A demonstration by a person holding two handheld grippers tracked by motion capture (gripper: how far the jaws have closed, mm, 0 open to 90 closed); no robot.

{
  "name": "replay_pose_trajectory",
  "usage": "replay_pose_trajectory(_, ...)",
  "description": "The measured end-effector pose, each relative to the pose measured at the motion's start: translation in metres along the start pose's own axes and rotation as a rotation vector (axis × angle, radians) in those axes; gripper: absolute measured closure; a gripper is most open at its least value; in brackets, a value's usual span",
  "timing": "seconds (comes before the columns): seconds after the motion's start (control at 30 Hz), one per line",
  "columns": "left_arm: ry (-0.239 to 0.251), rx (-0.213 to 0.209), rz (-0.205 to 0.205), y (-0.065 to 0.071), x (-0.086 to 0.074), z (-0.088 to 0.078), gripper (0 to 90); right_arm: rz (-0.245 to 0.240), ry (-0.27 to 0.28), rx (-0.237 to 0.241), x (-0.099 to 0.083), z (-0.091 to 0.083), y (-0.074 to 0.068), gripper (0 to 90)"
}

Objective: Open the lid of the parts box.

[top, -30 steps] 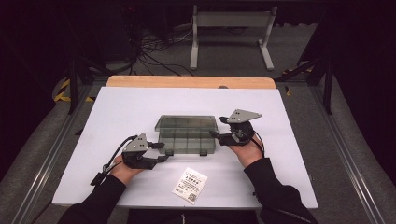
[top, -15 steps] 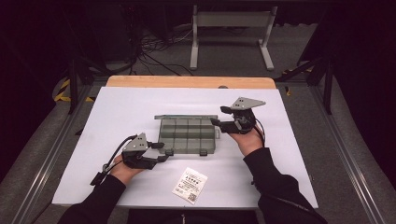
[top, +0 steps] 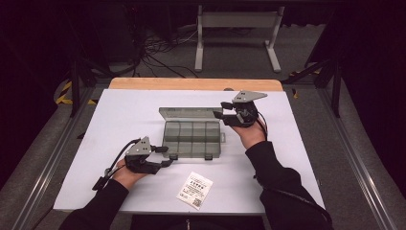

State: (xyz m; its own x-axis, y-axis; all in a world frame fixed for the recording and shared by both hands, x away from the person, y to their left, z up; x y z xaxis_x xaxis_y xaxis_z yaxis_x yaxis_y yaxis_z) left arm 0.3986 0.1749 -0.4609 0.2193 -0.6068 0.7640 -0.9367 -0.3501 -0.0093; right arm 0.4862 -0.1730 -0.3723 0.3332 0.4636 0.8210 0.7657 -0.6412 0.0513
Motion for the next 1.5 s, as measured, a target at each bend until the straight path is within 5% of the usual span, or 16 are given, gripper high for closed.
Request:
replay_pose_trajectory(0.93,0.005,-0.01,-0.001,-0.001,-0.001,-0.001,44.6,0.044,-0.055,-0.047,0.009,0.041,0.022,60.1)
replay_pose_trajectory(1.5,0.006,-0.009,-0.003,-0.002,-0.001,-0.001,44.7,0.079,-0.093,-0.074,0.003,0.058,0.031,56.9)
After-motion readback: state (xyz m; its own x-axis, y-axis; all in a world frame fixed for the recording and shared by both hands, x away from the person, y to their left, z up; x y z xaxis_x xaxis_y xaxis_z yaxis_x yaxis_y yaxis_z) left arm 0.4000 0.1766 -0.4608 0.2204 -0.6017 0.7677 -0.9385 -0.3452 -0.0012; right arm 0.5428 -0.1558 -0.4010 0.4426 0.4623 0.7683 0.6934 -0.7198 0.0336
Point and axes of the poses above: each handheld gripper's, and its own axes: z roughly forward along the jaws, x roughly out of its top, y roughly to its right, the point moved 1 cm from there along z, roughly forward along the jaws, and after that the axes turned 8 degrees about -y, right-handed, at the moved point
